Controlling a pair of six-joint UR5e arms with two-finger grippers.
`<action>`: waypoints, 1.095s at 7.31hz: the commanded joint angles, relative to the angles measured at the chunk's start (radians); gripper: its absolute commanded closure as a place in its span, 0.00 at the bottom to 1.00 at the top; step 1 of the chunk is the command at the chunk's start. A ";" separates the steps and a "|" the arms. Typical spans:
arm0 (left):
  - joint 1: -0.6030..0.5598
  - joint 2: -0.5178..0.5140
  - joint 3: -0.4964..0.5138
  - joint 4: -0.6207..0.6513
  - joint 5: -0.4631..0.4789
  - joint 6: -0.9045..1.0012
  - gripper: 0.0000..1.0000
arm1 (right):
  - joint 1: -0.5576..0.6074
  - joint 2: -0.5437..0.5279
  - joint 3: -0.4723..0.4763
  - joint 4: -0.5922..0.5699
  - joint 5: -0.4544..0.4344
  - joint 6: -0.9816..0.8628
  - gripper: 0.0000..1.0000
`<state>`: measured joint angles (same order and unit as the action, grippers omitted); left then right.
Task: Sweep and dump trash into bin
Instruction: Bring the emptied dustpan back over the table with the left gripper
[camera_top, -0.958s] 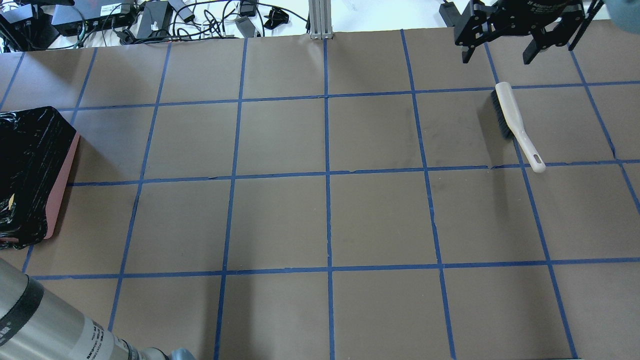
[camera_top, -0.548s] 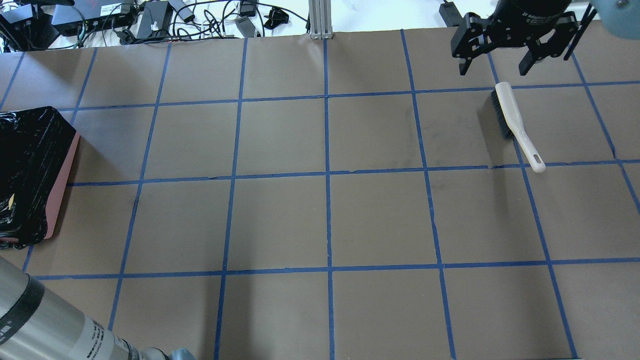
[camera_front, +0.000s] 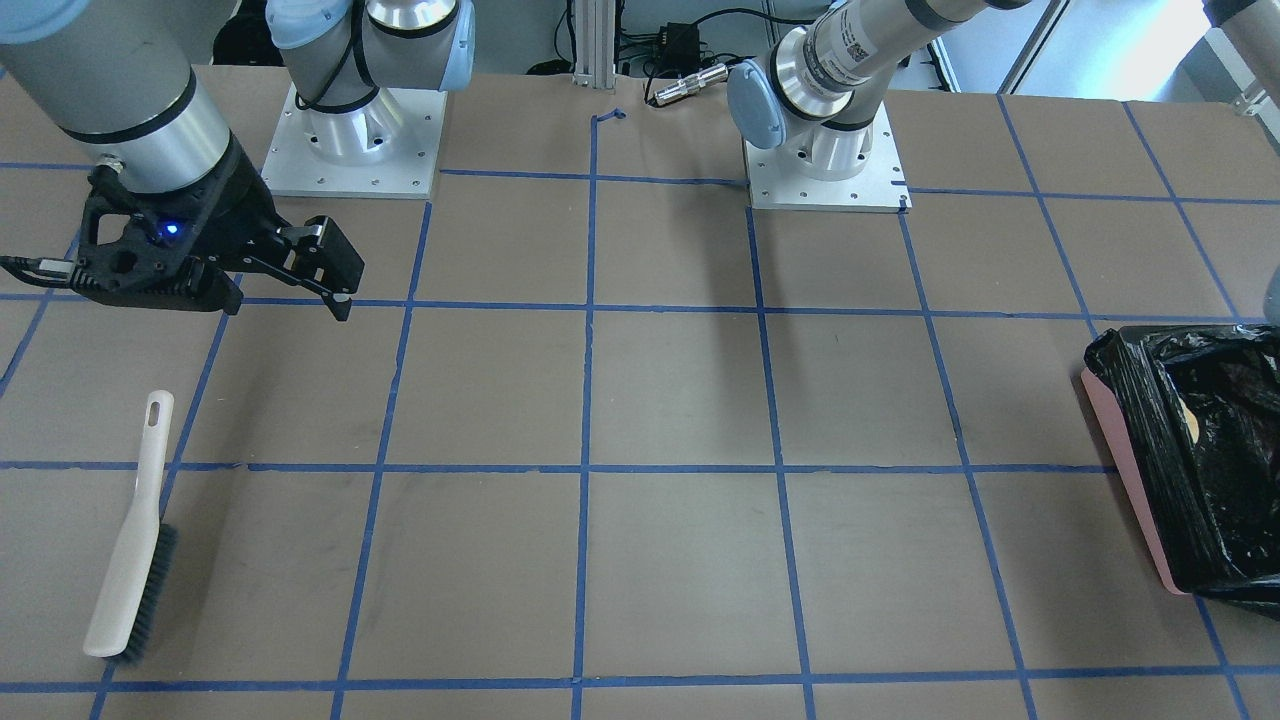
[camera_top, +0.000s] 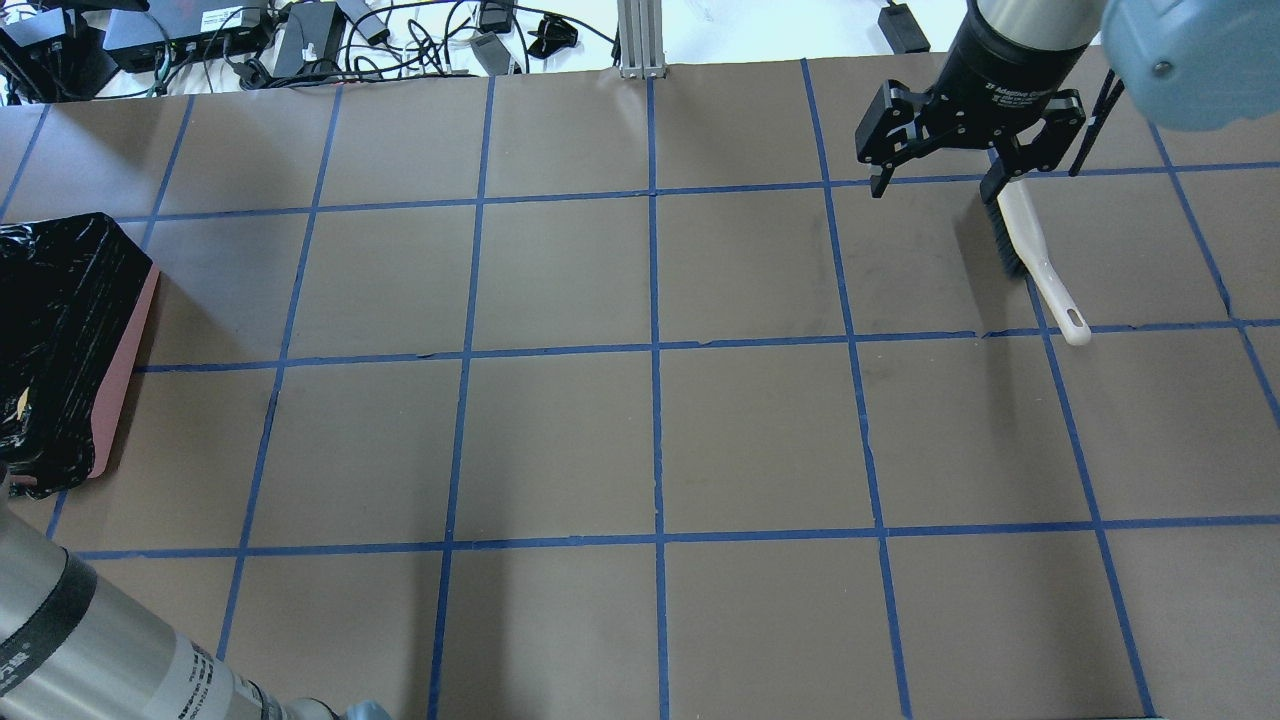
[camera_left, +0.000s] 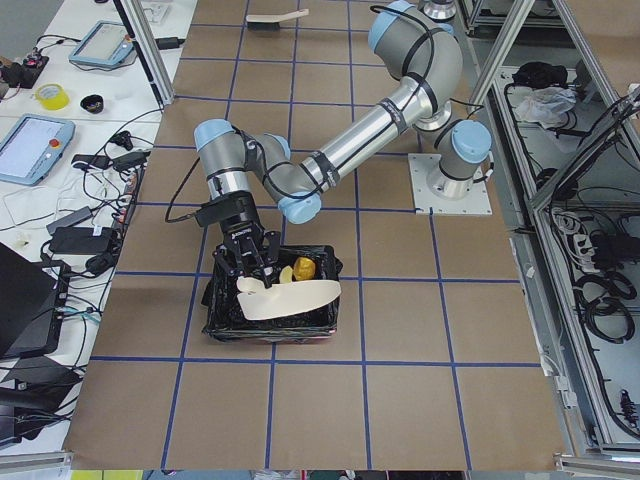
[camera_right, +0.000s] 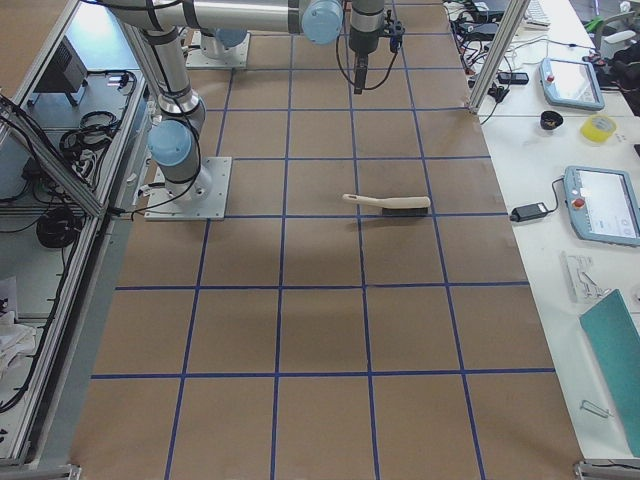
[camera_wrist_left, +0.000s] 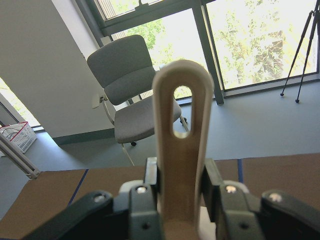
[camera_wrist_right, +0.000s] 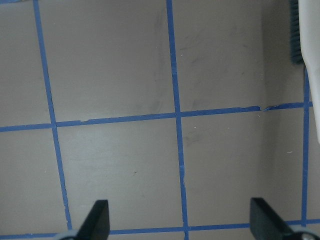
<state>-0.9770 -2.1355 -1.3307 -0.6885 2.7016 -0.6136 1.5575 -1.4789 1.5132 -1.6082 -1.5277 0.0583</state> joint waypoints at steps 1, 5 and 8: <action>-0.018 0.000 0.001 -0.002 0.024 0.000 1.00 | 0.029 0.012 0.002 -0.030 -0.005 -0.024 0.00; -0.026 0.009 0.013 -0.049 -0.015 0.000 1.00 | 0.029 0.003 -0.002 -0.030 -0.019 -0.025 0.00; -0.026 0.031 0.137 -0.143 -0.171 0.110 1.00 | 0.029 0.006 0.002 -0.025 -0.019 -0.026 0.00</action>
<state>-1.0032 -2.1145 -1.2473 -0.8046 2.6098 -0.5598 1.5862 -1.4734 1.5142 -1.6356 -1.5434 0.0324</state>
